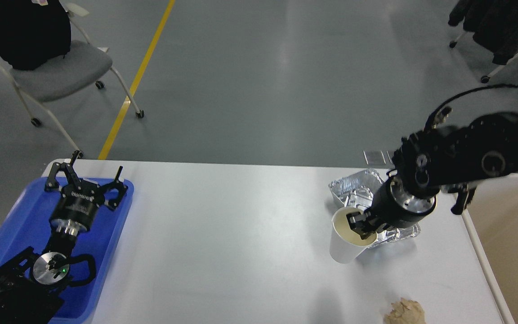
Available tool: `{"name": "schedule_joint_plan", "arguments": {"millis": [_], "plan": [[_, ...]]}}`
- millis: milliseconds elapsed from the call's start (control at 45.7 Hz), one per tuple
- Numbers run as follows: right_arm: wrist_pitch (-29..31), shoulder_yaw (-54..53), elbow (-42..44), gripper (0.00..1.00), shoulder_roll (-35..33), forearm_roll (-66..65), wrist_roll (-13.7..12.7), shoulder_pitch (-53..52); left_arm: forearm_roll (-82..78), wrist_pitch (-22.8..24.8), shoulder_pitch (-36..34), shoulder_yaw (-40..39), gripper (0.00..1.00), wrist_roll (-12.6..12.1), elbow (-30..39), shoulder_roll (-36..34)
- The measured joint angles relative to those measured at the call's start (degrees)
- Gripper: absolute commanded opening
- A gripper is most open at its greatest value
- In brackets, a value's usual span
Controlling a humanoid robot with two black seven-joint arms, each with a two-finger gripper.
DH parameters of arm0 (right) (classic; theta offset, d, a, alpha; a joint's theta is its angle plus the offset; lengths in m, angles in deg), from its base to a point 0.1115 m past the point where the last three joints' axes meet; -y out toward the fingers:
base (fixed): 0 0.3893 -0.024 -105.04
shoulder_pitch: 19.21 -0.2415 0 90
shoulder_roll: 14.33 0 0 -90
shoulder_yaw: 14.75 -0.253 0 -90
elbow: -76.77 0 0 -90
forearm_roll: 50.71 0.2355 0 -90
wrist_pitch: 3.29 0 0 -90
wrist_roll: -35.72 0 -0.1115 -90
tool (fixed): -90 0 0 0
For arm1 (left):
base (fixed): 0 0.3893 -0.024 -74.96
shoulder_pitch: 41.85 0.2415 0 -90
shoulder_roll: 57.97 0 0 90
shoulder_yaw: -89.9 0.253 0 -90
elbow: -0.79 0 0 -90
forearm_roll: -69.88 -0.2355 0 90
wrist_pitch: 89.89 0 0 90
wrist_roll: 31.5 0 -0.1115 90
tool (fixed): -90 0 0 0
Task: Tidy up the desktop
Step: 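Lift the paper cup with the right gripper toward the bin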
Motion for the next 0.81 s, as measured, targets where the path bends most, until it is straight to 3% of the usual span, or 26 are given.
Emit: {"name": "schedule_joint_plan", "arguments": {"millis": [394,679,810], "plan": [[20.53,4.51,-1.47,0.00,-5.10,1.04,0.02,-26.64,0.07,0.01,0.00,0.00,0.99,0.01,-0.01,0.00],[24.89,10.41,-0.88,0.00,-7.42,1.20,0.05,-36.42,0.08,0.03,0.00,0.13,0.99,0.01,0.00,-0.06],[21.34,14.37,0.64,0.00,-9.93,1.49,-0.04,-37.18,0.00,0.02,-0.12,0.28,0.99,0.01,0.00,-0.08]]}}
